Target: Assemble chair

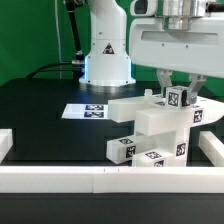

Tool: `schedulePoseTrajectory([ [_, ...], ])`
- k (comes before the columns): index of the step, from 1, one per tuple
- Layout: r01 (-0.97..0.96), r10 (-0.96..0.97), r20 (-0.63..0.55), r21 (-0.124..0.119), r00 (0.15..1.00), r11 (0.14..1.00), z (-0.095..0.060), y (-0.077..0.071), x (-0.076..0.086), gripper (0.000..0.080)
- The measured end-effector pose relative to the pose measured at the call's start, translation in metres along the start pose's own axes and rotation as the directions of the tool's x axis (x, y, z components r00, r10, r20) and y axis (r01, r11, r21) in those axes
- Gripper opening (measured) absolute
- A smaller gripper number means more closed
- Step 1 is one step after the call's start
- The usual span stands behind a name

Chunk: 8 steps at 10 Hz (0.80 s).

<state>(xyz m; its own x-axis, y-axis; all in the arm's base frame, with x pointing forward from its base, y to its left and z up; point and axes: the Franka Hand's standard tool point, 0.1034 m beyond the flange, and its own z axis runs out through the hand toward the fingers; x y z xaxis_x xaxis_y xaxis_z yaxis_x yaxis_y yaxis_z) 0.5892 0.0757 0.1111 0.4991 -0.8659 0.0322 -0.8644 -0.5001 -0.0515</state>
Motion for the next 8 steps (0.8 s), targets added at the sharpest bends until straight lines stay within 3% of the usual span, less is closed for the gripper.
schedulePoseTrajectory([
  [5, -0.307, 0.306, 0.013, 0.004, 0.952, 0.952, 0.0001, -0.0015, -0.0032, 0.0284],
  [8, -0.506, 0.506, 0.023, 0.001, 0.862, 0.862, 0.0001, -0.0027, -0.0057, 0.0284],
])
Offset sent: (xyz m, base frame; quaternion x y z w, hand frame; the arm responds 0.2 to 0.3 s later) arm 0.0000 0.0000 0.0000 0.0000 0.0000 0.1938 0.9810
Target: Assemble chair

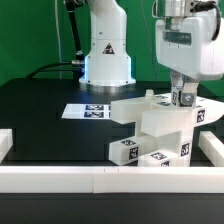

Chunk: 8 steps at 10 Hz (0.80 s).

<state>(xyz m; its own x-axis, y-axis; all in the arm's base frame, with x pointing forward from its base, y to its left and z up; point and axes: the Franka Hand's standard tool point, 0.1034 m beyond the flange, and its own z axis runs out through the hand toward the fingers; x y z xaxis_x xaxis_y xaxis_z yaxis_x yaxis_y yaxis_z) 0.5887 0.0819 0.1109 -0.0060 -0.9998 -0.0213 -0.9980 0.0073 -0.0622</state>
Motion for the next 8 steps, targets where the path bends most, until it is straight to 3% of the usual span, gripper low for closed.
schedulePoseTrajectory([
  [3, -0.186, 0.186, 0.009, -0.001, 0.983, 0.983, 0.0002, 0.0004, -0.0034, 0.029],
  [4, -0.179, 0.179, 0.009, -0.001, 0.984, 0.984, 0.0002, 0.0004, -0.0035, 0.0496],
  [5, -0.137, 0.137, 0.009, -0.003, 0.991, 0.991, 0.0002, 0.0007, -0.0036, 0.0496],
  [6, -0.101, 0.101, 0.01, -0.019, 0.995, 0.995, 0.0002, 0.0023, -0.0049, 0.0621],
  [8, 0.079, -0.078, 0.012, -0.02, 0.997, 0.997, 0.0001, 0.0011, -0.005, 0.0641],
])
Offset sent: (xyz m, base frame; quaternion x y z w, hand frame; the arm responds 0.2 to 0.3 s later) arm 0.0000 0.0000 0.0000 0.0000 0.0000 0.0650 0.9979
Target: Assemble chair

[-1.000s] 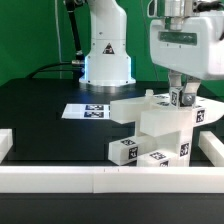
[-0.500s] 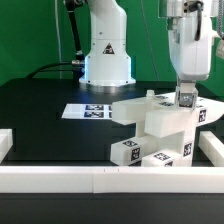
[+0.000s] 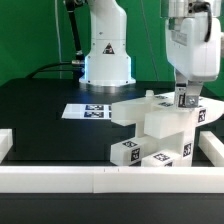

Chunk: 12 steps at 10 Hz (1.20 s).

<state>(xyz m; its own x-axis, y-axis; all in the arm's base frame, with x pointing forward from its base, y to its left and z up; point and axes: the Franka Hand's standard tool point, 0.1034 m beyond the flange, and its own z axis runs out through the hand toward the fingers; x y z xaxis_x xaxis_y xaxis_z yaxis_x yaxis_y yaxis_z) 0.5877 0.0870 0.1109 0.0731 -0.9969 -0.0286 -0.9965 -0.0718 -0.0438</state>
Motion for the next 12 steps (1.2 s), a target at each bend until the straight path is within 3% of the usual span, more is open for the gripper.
schedulePoseTrajectory([
  [3, 0.302, -0.302, -0.001, -0.002, 0.953, 0.953, 0.0013, 0.0003, 0.0006, 0.0649],
  [7, 0.592, -0.592, -0.001, -0.002, 0.806, 0.806, 0.0014, 0.0002, 0.0026, 0.0649],
  [12, 0.838, -0.838, -0.005, -0.015, 0.545, 0.545, 0.0017, 0.0008, 0.0039, 0.0649],
])
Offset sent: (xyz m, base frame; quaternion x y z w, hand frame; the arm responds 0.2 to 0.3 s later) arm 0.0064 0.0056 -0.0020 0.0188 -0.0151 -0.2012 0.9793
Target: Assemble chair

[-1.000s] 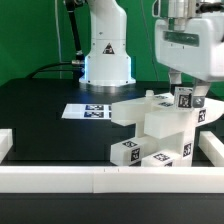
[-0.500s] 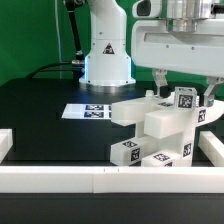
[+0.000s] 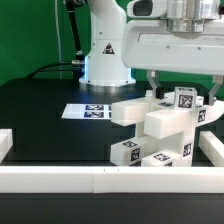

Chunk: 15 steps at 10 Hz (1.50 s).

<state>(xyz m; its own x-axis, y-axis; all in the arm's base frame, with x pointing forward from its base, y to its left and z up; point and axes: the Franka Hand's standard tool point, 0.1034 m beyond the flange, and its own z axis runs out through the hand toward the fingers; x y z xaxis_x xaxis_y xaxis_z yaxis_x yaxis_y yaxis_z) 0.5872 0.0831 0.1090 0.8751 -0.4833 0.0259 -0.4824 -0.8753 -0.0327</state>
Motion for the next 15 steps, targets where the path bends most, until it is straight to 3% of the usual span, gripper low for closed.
schedulePoseTrajectory([
  [5, 0.251, -0.251, -0.001, -0.002, 0.968, 0.968, -0.0001, 0.0036, 0.0028, 0.0649],
  [6, 0.253, -0.253, -0.001, -0.002, 0.968, 0.968, -0.0002, 0.0048, 0.0037, 0.0528],
  [7, 0.25, -0.25, -0.001, -0.002, 0.968, 0.968, -0.0002, 0.0049, 0.0037, 0.0528],
  [9, 0.243, -0.243, 0.0, -0.002, 0.97, 0.97, 0.0, 0.0051, 0.0037, 0.0269],
  [15, -0.083, 0.083, 0.0, 0.0, 0.997, 0.997, 0.0002, 0.0049, 0.0035, 0.0271],
])
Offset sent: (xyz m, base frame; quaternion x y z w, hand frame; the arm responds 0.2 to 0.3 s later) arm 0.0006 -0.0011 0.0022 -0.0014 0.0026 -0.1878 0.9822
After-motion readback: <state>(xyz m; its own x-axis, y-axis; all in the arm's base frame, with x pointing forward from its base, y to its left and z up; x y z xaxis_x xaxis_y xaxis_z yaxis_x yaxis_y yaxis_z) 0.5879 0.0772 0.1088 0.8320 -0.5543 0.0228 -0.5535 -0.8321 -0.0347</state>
